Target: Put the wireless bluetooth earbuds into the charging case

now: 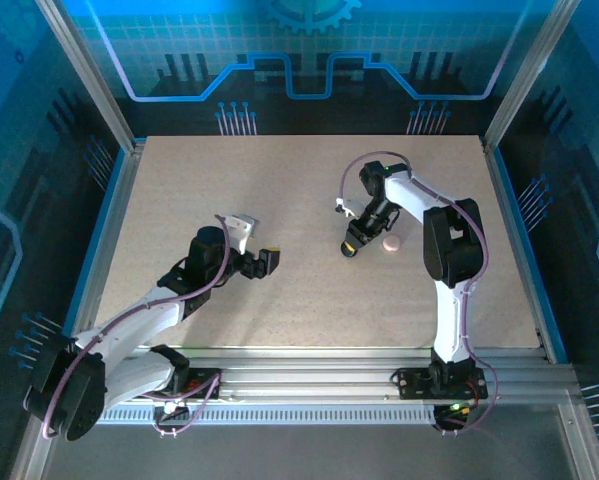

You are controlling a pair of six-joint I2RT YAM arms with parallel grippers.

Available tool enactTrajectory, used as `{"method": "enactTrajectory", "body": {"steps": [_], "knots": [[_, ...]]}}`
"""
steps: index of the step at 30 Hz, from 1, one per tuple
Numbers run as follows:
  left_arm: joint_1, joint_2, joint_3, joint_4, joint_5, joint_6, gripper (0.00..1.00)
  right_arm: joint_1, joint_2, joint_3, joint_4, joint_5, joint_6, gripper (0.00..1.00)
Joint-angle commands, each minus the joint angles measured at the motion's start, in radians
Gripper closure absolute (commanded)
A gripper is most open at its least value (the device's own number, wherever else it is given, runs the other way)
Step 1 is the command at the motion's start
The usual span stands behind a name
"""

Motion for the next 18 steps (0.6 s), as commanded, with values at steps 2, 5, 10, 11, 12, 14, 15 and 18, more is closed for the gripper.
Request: {"method": "enactTrajectory", "body": {"steps": [2, 5, 10, 11, 12, 14, 15, 18], "knots": [[-0.001, 0.009, -0.003, 0.001, -0.003, -0.013, 0.13, -0.027, 0.019, 0.01, 0.008, 0.024, 0.021, 0.67], [-0.001, 0.014, 0.002, -0.002, 0.007, -0.014, 0.14, -0.028, 0.014, 0.009, 0.02, 0.045, 0.036, 0.63], [-0.001, 0.014, 0.005, -0.008, 0.008, -0.017, 0.14, -0.03, 0.009, 0.01, 0.03, 0.072, 0.049, 0.58], [-0.001, 0.011, 0.005, -0.01, 0.007, -0.016, 0.14, -0.03, 0.008, 0.009, 0.031, 0.077, 0.051, 0.57], [-0.001, 0.01, 0.006, -0.013, 0.007, -0.015, 0.14, -0.029, 0.006, 0.009, 0.032, 0.083, 0.052, 0.57], [-0.001, 0.006, 0.012, -0.024, 0.003, -0.012, 0.14, -0.03, -0.006, 0.0, 0.04, 0.096, 0.06, 0.56], [0.0, 0.004, 0.014, -0.029, 0.001, -0.013, 0.14, -0.03, -0.018, -0.009, 0.05, 0.098, 0.064, 0.55], [0.0, -0.003, 0.02, -0.035, -0.009, -0.013, 0.14, -0.029, -0.081, -0.051, 0.099, 0.101, 0.075, 0.55]]}}
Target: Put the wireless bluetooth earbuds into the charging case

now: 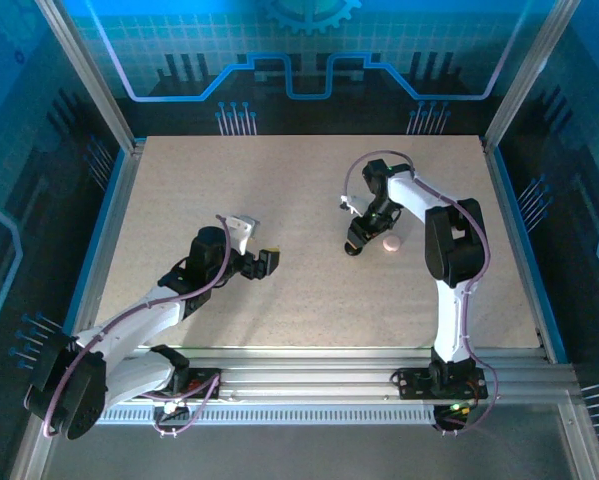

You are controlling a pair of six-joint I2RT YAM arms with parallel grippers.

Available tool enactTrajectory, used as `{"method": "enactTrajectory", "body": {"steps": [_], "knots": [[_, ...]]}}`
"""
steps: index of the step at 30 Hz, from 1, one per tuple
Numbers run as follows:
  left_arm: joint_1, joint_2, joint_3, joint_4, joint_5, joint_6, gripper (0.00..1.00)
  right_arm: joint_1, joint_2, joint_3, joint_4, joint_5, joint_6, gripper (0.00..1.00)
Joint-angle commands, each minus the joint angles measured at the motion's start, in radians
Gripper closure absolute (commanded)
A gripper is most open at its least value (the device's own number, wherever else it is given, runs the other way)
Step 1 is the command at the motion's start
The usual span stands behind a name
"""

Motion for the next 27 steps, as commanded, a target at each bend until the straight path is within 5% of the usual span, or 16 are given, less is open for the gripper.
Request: {"method": "enactTrajectory", "body": {"steps": [1, 8, 9, 10, 14, 19, 27], "knots": [[0.0, -0.013, 0.025, -0.026, -0.021, -0.017, 0.13, -0.013, -0.098, -0.048, 0.05, 0.017, 0.029, 0.55], [0.085, -0.043, 0.096, -0.066, -0.234, -0.033, 0.01, -0.04, -0.387, -0.253, 0.267, 0.053, 0.094, 0.49], [0.124, -0.045, 0.114, -0.084, -0.276, -0.042, 0.01, -0.055, -0.449, -0.31, 0.333, 0.056, 0.12, 0.06], [0.164, -0.047, 0.128, -0.097, -0.318, -0.05, 0.01, -0.073, -0.516, -0.377, 0.406, 0.053, 0.145, 0.0], [0.267, -0.088, 0.102, -0.069, -0.468, -0.037, 0.01, -0.153, -0.75, -0.642, 0.697, 0.043, 0.234, 0.0], [0.384, -0.095, -0.059, 0.136, -0.477, -0.066, 0.01, -0.209, -0.932, -0.92, 0.949, 0.144, 0.262, 0.0], [0.409, 0.226, -0.199, 0.645, -0.431, 0.002, 0.01, -0.263, -1.036, -1.197, 1.302, 0.194, 0.304, 0.0]]}}
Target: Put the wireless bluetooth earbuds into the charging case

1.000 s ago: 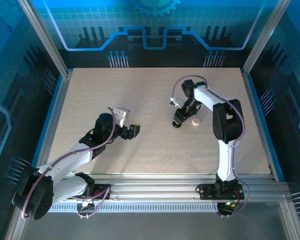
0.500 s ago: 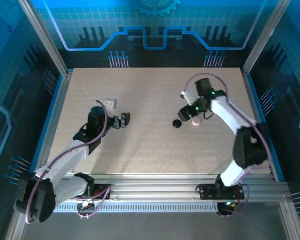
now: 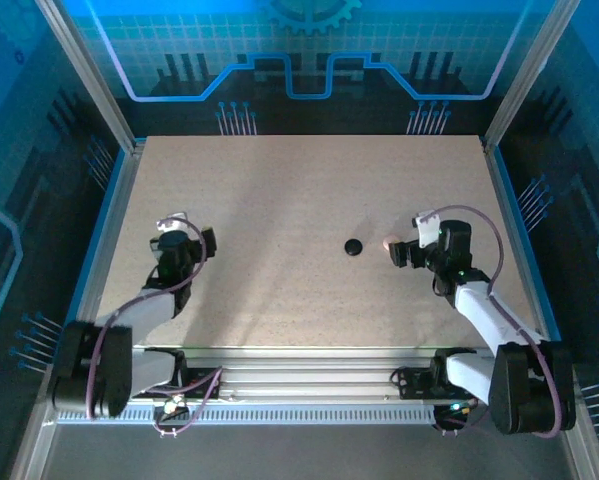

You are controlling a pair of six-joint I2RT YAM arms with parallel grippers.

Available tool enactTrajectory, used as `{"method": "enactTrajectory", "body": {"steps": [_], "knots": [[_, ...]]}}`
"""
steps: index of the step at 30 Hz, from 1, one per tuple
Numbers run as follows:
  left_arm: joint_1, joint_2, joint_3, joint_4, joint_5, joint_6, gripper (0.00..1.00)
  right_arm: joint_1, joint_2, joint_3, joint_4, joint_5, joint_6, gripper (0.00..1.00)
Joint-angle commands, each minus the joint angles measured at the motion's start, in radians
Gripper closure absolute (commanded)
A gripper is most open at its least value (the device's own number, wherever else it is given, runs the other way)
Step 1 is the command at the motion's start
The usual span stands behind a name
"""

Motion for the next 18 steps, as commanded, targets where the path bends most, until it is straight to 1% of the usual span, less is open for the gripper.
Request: {"method": "enactTrajectory", "body": {"steps": [1, 2, 3, 4, 5, 6, 7, 8, 9, 10, 11, 13, 14, 15, 18], "knots": [[0.014, 0.1, -0.01, 0.303, 0.058, 0.011, 0.01, -0.019, -0.019, -0.081, 0.273, 0.03, 0.035, 0.0], [0.017, 0.132, -0.006, 0.352, 0.095, 0.036, 0.01, -0.02, -0.011, -0.104, 0.314, 0.036, 0.036, 0.0], [0.015, 0.163, 0.006, 0.349, 0.12, 0.045, 0.01, -0.023, 0.002, -0.129, 0.363, 0.038, 0.04, 0.0], [0.015, 0.218, -0.002, 0.413, 0.141, 0.052, 0.01, -0.027, 0.017, -0.149, 0.404, 0.04, 0.045, 0.0], [0.014, 0.293, -0.024, 0.536, 0.15, 0.06, 0.01, -0.028, 0.037, -0.159, 0.449, 0.041, 0.051, 0.0], [0.008, 0.357, -0.04, 0.66, 0.112, 0.085, 0.01, -0.027, 0.042, -0.148, 0.434, 0.047, 0.057, 0.0], [0.008, 0.295, -0.029, 0.527, 0.098, 0.046, 0.01, -0.027, 0.059, -0.149, 0.465, 0.054, 0.073, 0.0], [0.016, 0.27, -0.006, 0.439, 0.08, 0.02, 0.01, -0.026, 0.077, -0.15, 0.492, 0.055, 0.082, 0.0], [0.029, 0.303, 0.006, 0.475, 0.098, 0.022, 0.01, -0.023, 0.101, -0.143, 0.515, 0.05, 0.082, 0.0], [0.028, 0.315, 0.026, 0.46, 0.113, 0.037, 0.01, -0.02, 0.125, -0.131, 0.53, 0.049, 0.082, 0.0], [0.023, 0.3, 0.037, 0.404, 0.116, 0.036, 0.01, -0.019, 0.151, -0.119, 0.544, 0.047, 0.081, 0.0], [0.023, 0.311, 0.03, 0.443, 0.117, 0.042, 0.01, -0.014, 0.21, -0.077, 0.545, 0.037, 0.095, 0.0], [0.023, 0.304, 0.032, 0.42, 0.116, 0.037, 0.01, -0.01, 0.23, -0.064, 0.545, 0.024, 0.098, 0.0], [0.023, 0.31, 0.029, 0.438, 0.115, 0.041, 0.01, 0.0, 0.262, -0.067, 0.596, 0.019, 0.097, 0.0], [0.023, 0.31, 0.029, 0.442, 0.115, 0.041, 0.01, 0.048, 0.39, -0.062, 0.69, 0.076, 0.069, 0.0]]}}
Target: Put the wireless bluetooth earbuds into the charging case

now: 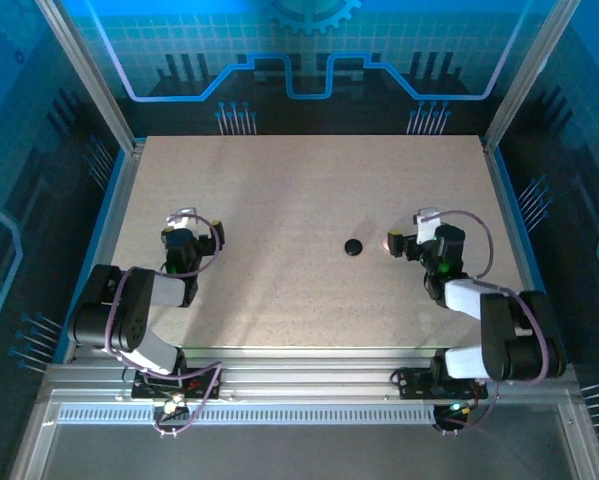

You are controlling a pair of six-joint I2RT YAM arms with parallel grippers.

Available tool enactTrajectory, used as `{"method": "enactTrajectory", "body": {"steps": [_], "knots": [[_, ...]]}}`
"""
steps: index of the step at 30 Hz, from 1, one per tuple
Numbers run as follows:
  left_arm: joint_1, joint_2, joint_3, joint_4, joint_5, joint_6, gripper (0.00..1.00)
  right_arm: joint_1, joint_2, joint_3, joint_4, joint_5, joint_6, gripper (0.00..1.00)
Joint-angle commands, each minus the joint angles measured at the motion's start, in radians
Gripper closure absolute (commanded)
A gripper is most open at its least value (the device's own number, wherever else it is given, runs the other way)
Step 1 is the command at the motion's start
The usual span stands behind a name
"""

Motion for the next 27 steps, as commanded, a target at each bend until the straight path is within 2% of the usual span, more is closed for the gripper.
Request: {"method": "enactTrajectory", "body": {"steps": [1, 2, 7, 27], "knots": [[0.008, 0.003, 0.014, 0.036, 0.02, 0.01, 0.01, 0.059, 0.118, 0.026, 0.17, 0.053, -0.031, 0.0], [0.008, 0.004, 0.014, 0.041, 0.02, 0.012, 0.01, 0.057, 0.098, 0.037, 0.111, 0.053, -0.023, 0.0], [0.009, 0.005, 0.015, 0.039, 0.022, 0.012, 0.01, 0.005, 0.109, 0.06, 0.081, -0.033, 0.009, 0.0], [0.007, 0.004, 0.019, 0.033, 0.03, 0.017, 0.01, 0.008, 0.108, 0.061, 0.078, -0.028, 0.008, 0.0]]}}
